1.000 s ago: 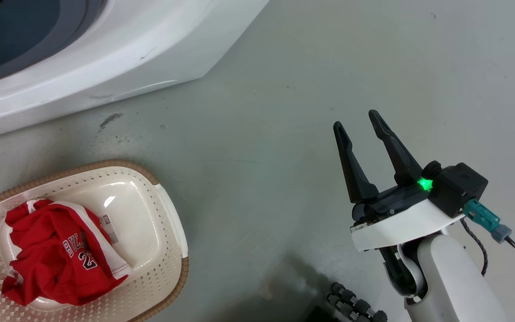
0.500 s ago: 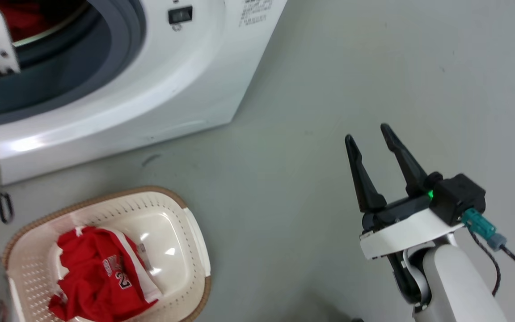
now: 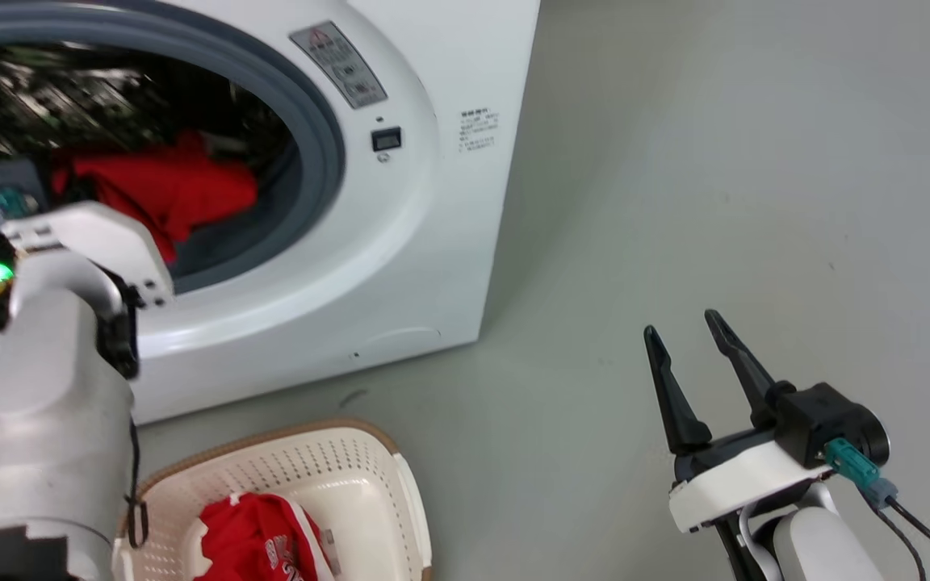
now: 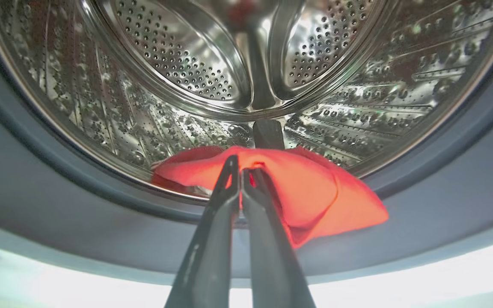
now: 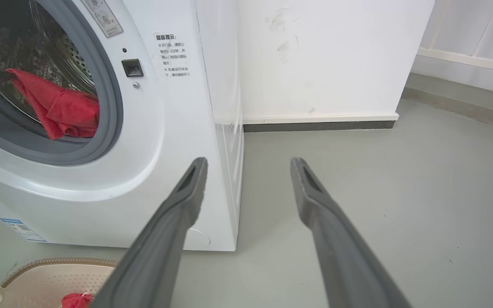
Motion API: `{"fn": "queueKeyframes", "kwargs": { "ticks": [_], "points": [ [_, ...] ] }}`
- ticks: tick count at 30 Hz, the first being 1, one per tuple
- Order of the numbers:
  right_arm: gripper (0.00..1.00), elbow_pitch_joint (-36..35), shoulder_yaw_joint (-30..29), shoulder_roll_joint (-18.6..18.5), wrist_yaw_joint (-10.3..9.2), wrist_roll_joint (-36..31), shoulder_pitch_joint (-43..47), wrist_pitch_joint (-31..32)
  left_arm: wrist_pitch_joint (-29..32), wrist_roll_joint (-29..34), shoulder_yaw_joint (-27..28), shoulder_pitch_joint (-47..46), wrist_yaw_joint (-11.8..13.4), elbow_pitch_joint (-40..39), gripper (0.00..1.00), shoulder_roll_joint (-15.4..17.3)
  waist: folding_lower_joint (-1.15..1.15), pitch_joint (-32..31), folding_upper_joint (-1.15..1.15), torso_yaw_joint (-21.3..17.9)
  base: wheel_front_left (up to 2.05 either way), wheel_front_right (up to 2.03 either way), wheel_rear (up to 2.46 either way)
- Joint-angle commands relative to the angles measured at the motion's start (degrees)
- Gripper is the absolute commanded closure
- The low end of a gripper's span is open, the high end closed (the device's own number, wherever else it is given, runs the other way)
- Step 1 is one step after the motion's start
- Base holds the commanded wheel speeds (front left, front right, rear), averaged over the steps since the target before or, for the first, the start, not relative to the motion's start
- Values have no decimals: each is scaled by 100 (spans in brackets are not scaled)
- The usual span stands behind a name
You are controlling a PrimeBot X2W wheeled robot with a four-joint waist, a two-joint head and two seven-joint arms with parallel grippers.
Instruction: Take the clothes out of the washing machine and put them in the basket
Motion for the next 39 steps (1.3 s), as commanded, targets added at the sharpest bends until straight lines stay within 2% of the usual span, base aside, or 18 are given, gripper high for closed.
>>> {"fn": "queueKeyframes", "kwargs": {
  "ticks": [1,11,18,19,22,26,33,36,37,39],
  "points": [
    [0,21,-41,0,-4,-66,125,-11,-199,-81,26,198,-46,18,100,-100,1,-401,0,221,0,0,0],
    [0,-144,-203,1,-4,-212,507,191,-639,-250,24,823,-296,-581,100,-419,1,-1035,0,533,0,0,0],
    [0,-323,-308,1,-4,-257,718,326,-666,-211,-9,1157,-385,-1658,100,-552,1,-1275,0,726,0,0,0],
    [0,-372,-333,1,-4,-260,775,341,-668,-204,-27,1317,-399,-2107,100,-614,1,-1328,0,783,0,0,0],
    [0,-440,-354,1,-4,-252,854,388,-668,-231,-65,1594,-395,-2808,100,-709,1,-1381,0,841,0,0,0],
    [0,-509,-387,1,-4,-257,943,423,-557,-255,-150,2064,-340,-3899,100,-837,1,-1422,0,916,0,0,0],
    [0,-591,-376,1,-4,-264,1002,472,-12,-306,-291,3296,-105,-5675,100,-1001,1,-1452,0,972,0,0,0],
    [0,-620,-361,1,-4,-263,1054,483,201,-336,-436,3915,-40,-6118,100,-1079,1,-1450,0,998,0,0,0],
    [0,-642,-357,1,-4,-273,1066,498,347,-402,-629,4555,2,-6259,100,-1192,1,-1409,0,1030,0,0,0],
    [0,-661,-358,2,-4,-280,1056,499,388,-465,-729,4930,54,-6154,100,-1247,1,-1353,0,1055,0,0,0]
  ]
}}
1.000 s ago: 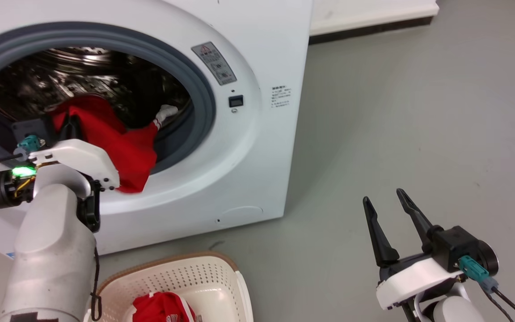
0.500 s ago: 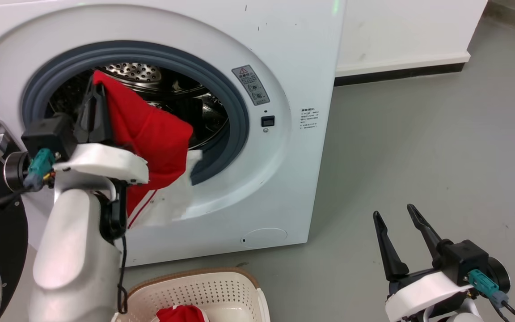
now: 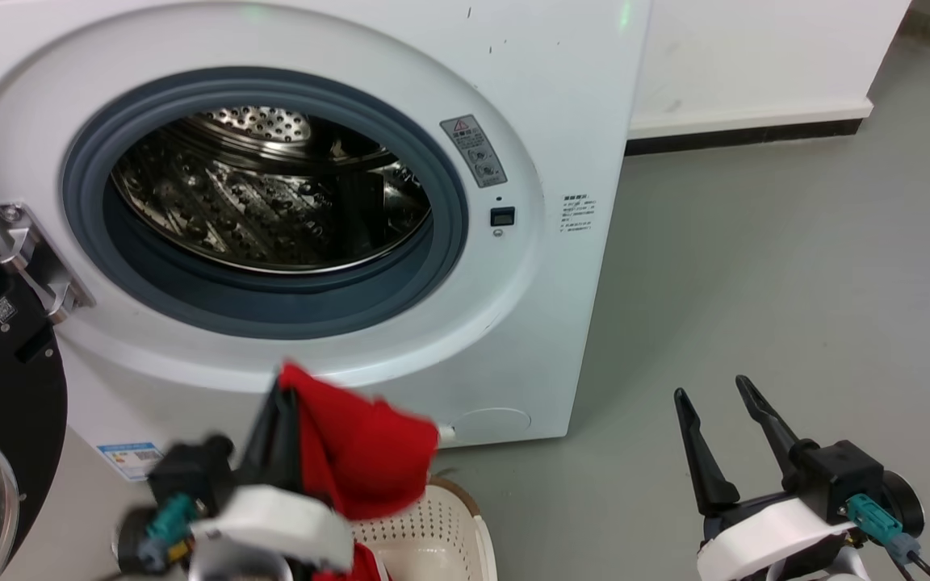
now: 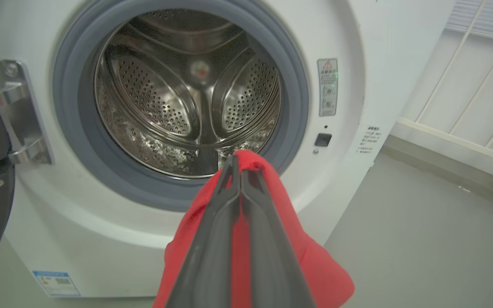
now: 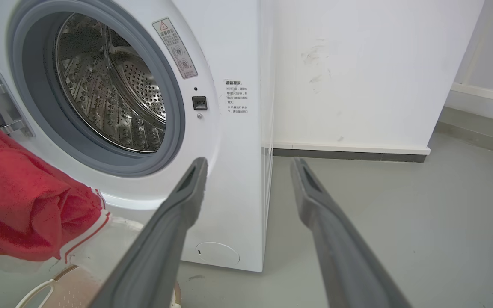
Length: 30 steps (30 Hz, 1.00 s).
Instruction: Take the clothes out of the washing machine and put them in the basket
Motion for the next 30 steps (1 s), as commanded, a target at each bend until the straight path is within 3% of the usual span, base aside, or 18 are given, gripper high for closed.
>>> {"fn": "queueKeyframes", "kwargs": {
  "ticks": [1,6,10,22,30],
  "points": [
    [0,-35,-14,2,-4,-15,41,-9,4,-37,-70,206,57,99,100,-35,1,69,0,34,0,0,0],
    [0,-85,-61,3,-4,-25,-106,-25,-207,-382,-277,716,128,965,100,-162,1,350,0,161,0,0,0],
    [0,-88,-53,3,-4,-54,-223,-27,-561,-564,-423,516,76,1992,100,-203,1,640,0,287,0,0,0],
    [0,-180,108,2,-4,-55,-855,-126,-1022,-925,-864,-1398,-187,4838,100,-235,1,2103,0,261,0,0,0],
    [0,-108,232,3,-4,63,-1358,-301,-1057,-1125,-1222,-2593,-76,6093,100,-229,1,3314,0,-171,0,0,0]
  ]
}}
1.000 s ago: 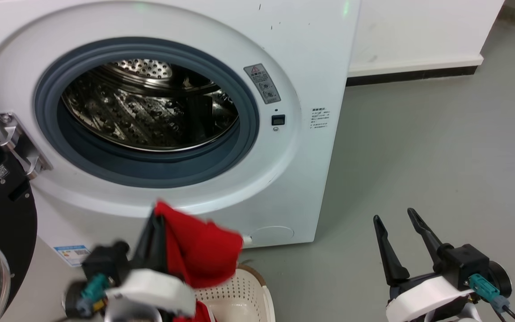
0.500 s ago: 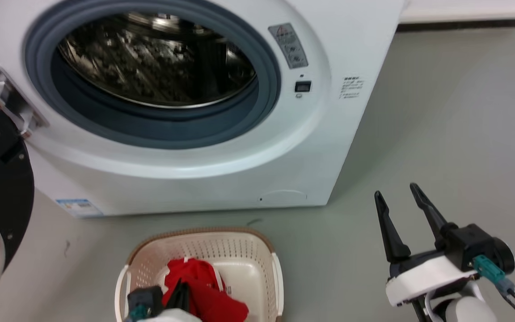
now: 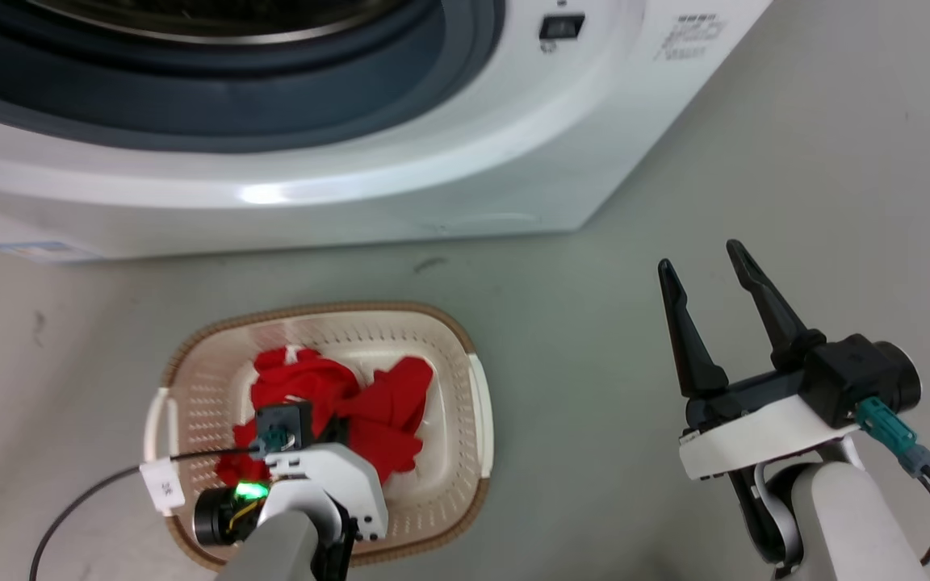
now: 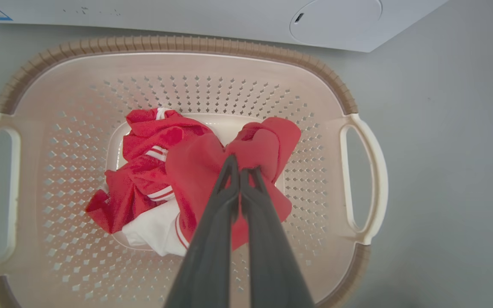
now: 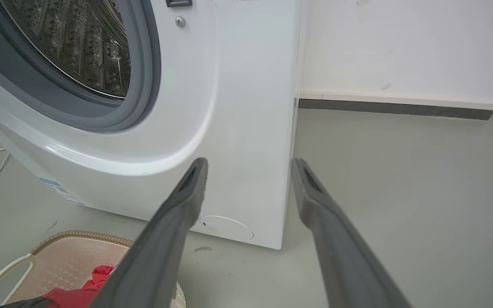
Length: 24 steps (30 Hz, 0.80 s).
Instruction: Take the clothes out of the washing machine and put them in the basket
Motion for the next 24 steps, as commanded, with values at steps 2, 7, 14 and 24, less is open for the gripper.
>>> {"fn": "queueKeyframes", "kwargs": {
  "ticks": [2,7,14,24],
  "points": [
    [0,51,9,4,-4,58,-181,-78,-36,-64,-40,-339,74,320,100,8,-1,789,0,-357,0,0,0],
    [0,157,73,6,-4,59,-364,-156,-39,-213,18,-784,205,980,100,7,-1,1178,0,-417,0,0,0],
    [0,270,140,5,-4,64,-530,-224,-6,-338,-11,-1002,154,1415,61,7,-1,1328,0,-441,0,0,0],
    [0,639,25,2,-4,-85,-293,-243,-37,-702,-206,-393,-114,1289,0,0,-1,66,0,-219,0,0,0]
  ]
}}
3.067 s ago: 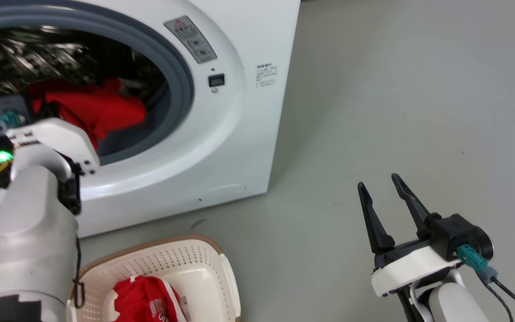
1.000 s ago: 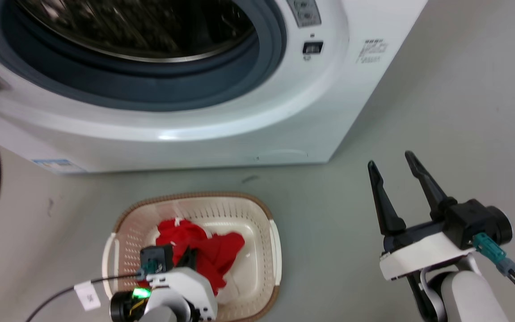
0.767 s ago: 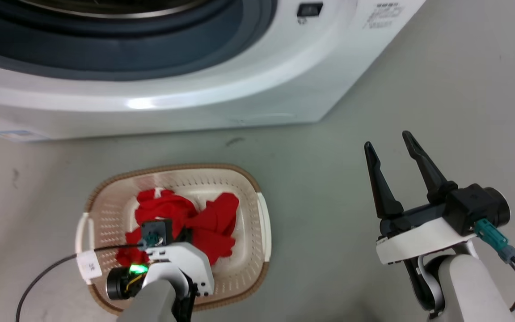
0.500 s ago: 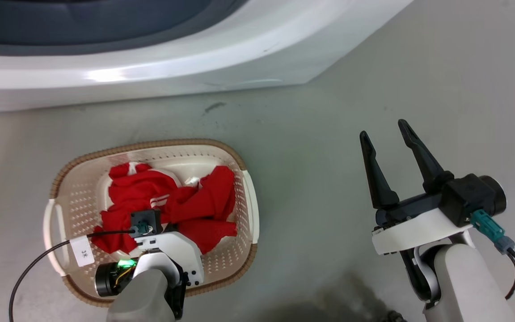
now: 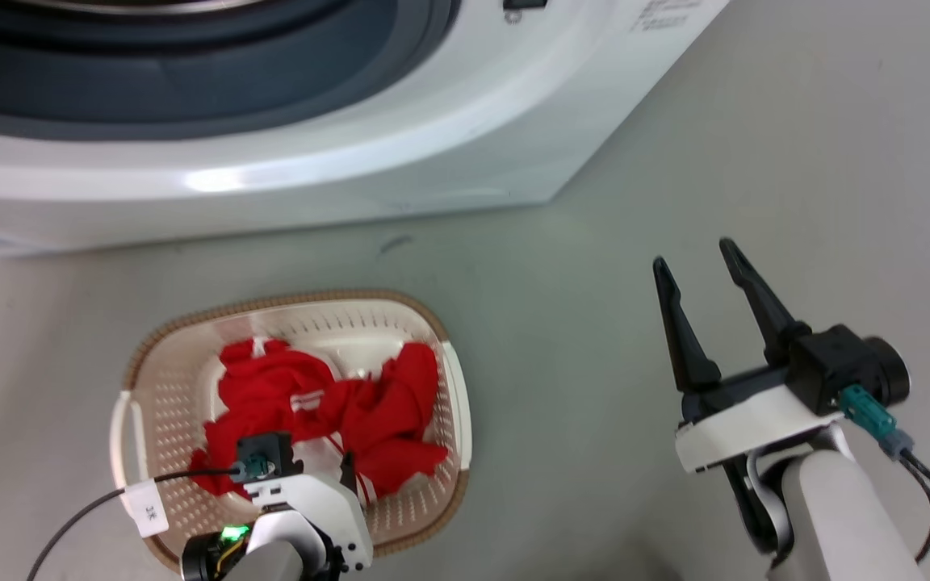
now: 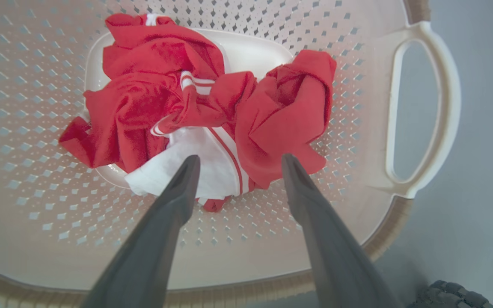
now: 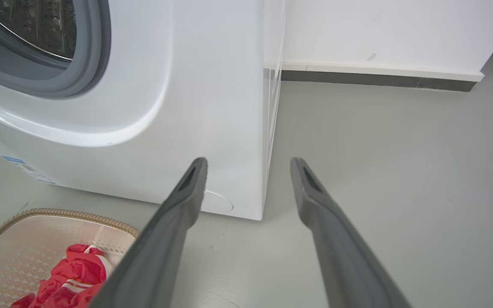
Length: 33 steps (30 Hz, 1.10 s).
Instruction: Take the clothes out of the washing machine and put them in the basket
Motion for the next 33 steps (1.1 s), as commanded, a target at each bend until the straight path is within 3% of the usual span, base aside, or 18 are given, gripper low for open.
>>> {"fn": "queueKeyframes", "kwargs": {
  "ticks": [1,6,13,23,33],
  "points": [
    [0,48,-40,-2,-4,-47,132,-11,-36,-34,7,113,12,-116,0,-6,-1,-679,0,156,0,0,0],
    [0,142,-134,0,-4,-114,450,-11,-27,3,212,691,110,-737,0,-5,-1,-1554,0,331,0,0,0],
    [0,92,-253,0,-4,-176,841,58,-28,540,855,1449,207,-2044,0,81,-1,-2332,0,520,0,0,0],
    [0,-255,-537,-1,-4,-247,1274,260,-29,1819,1712,2267,162,-4575,0,48,-1,-2932,0,645,0,0,0],
    [0,-576,-717,-1,-4,-311,1591,431,-29,2665,1800,2726,-40,-6279,0,21,-1,-3359,0,680,0,0,0]
  ]
}}
